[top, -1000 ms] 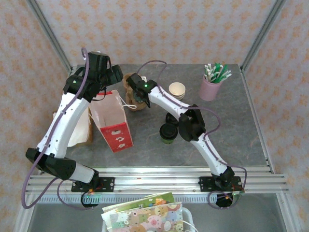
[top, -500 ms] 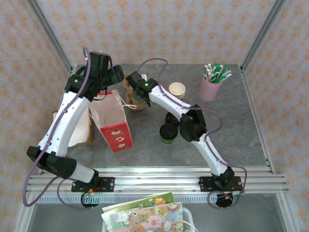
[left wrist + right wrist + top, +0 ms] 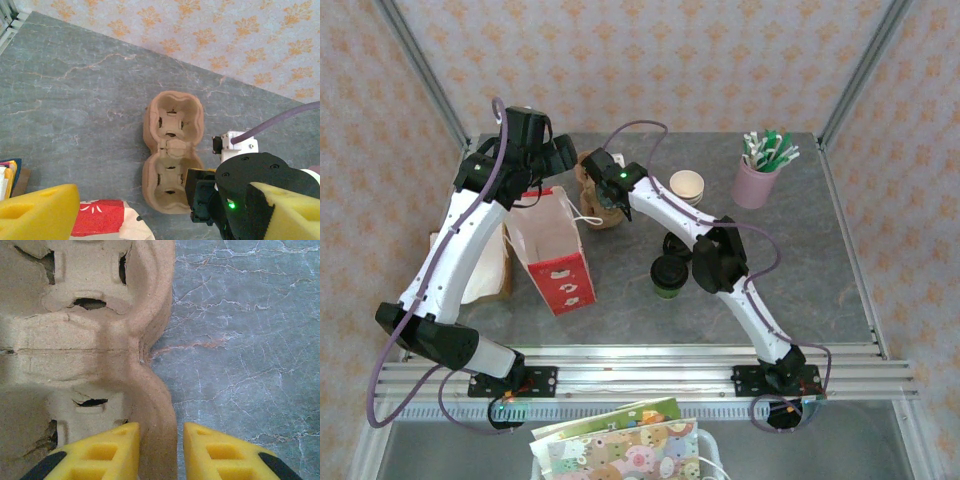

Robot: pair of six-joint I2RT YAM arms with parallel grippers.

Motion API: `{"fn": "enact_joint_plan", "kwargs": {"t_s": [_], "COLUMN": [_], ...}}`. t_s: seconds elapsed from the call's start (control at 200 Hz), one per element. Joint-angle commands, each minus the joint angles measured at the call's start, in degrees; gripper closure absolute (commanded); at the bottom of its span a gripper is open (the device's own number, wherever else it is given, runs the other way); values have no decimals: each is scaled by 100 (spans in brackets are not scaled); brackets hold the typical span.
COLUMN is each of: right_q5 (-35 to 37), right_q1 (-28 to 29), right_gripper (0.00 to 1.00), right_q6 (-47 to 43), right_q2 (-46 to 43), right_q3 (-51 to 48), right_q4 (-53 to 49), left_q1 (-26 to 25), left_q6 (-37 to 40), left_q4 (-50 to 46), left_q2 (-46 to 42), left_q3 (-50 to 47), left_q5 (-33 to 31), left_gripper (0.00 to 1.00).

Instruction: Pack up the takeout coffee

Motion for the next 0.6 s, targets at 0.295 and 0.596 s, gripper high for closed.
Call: {"fn": "enact_joint_plan", "kwargs": {"t_s": [0.295,0.596], "right_q5": [72,89], "right_q1": [45,43], "right_gripper": [78,86], "right_q6": [-54,-40], "right_q2": [-223,-301], "right_q3": [54,61], "right_q4": [-55,-48], "left_q1": [-7,-13], "left_q6": [39,30], "left_q4": [139,134], "left_q2": [-25,-21], "left_q3": [72,82], "left_q5": [12,21], "left_gripper": [12,12]}}
